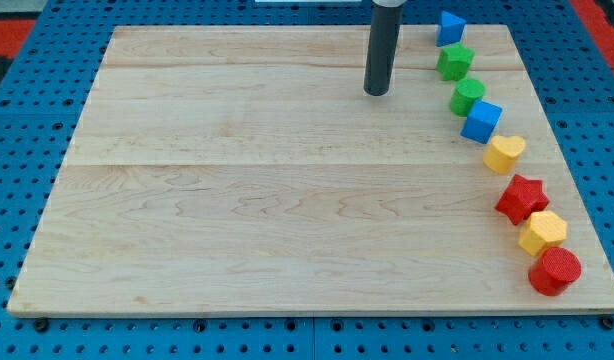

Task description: Push the green star towards top center

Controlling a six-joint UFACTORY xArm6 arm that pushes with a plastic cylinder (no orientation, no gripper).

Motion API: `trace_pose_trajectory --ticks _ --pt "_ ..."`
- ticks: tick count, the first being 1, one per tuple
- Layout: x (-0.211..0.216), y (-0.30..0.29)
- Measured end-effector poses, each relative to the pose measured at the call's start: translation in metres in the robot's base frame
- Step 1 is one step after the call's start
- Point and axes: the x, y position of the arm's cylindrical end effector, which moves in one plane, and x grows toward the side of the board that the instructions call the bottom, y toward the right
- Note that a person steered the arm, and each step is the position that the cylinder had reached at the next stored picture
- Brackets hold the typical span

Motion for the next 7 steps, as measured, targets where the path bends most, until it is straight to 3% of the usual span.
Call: trace_pose_trajectory --ticks 3,7 --pt "-0.008 -0.026" --pt "-0.080 -0.063"
